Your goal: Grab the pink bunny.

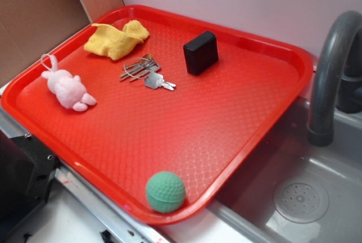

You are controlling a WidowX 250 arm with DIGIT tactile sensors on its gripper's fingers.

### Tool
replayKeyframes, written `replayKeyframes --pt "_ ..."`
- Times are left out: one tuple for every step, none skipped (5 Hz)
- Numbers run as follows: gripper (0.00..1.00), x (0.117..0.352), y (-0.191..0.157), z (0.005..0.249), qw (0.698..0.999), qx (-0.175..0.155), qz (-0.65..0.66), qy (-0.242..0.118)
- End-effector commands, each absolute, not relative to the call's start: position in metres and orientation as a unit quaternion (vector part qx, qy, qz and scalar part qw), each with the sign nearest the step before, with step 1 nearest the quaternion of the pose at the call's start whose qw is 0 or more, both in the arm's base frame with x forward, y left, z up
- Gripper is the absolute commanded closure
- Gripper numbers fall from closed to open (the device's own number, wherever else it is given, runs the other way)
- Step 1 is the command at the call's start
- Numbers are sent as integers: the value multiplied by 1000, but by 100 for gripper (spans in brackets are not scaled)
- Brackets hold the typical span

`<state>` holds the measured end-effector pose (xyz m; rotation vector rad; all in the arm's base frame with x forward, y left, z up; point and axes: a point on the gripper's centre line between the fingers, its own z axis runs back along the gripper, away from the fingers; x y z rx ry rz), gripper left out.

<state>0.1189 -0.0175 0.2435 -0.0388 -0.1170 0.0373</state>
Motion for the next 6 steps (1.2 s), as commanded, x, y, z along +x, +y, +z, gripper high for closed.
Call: replayKeyframes --pt "0 119 -18 244 998 -19 19 -58" --pt "0 122 -16 241 988 -55 125 -69" --pt "0 130 -9 221 964 -50 248 -79" --pt "0 134 -2 197 926 -52 369 -55" --pt "0 139 12 164 873 -45 482 -58" --pt "0 149 36 125 807 -21 586 -66"
